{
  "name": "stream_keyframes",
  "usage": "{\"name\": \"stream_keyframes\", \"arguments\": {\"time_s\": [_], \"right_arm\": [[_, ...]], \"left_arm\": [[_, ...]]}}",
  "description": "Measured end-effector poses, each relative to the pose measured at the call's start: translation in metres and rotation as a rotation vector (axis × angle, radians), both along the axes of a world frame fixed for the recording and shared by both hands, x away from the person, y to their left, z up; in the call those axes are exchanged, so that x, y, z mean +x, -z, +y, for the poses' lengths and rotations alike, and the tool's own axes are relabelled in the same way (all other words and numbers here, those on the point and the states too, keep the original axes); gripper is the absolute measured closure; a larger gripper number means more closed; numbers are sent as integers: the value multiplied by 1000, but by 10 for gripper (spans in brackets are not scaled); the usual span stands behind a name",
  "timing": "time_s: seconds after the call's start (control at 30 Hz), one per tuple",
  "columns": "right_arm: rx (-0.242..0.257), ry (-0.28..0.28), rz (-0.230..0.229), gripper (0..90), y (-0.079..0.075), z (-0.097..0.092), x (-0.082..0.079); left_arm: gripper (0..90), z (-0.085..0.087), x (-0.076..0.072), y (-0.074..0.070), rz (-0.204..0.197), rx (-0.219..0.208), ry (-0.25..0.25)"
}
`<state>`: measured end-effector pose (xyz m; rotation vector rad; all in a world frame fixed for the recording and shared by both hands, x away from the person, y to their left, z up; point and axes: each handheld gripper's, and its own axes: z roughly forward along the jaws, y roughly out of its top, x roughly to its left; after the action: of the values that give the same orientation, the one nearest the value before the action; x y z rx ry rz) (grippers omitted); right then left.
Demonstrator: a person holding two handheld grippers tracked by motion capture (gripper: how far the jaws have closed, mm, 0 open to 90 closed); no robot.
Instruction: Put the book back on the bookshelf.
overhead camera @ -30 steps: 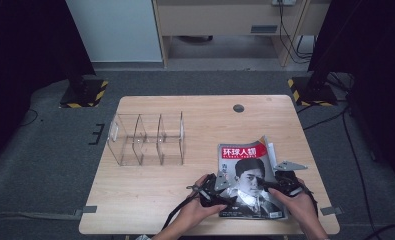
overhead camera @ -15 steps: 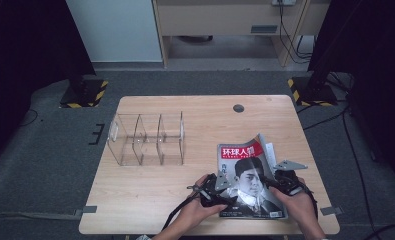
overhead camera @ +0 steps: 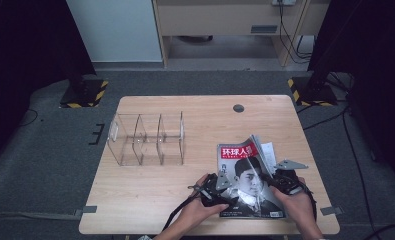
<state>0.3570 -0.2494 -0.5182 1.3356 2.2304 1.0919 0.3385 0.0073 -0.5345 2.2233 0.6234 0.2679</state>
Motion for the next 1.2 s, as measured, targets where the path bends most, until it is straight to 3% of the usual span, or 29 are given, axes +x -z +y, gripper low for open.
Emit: {"name": "stream_keyframes", "arguments": {"time_s": [0.1, 0.2, 0.3, 0.43, 0.5, 0.93, 1.2], "right_arm": [[6, 1, -12, 857, -1, 0, 0], [14, -7, -20, 869, -4, -1, -1], [28, -16, -40, 875, -6, -1, -2], [41, -27, -65, 877, -11, -1, -5], [52, -33, -81, 877, -13, 0, -7], [153, -82, -179, 878, -33, 2, -17], [227, -105, -202, 878, -40, 4, -22]], "left_arm": [[60, -1, 4, 0, 24, -30, -6], [59, 3, 9, -1, 26, -41, -38], [63, 17, 24, -2, 52, -92, -135], [69, 30, 30, -3, 54, -133, -171], [71, 32, 32, -3, 58, -151, -173], [78, 31, 34, -1, 78, -145, -153], [84, 27, 33, 0, 102, -149, -115]]}}
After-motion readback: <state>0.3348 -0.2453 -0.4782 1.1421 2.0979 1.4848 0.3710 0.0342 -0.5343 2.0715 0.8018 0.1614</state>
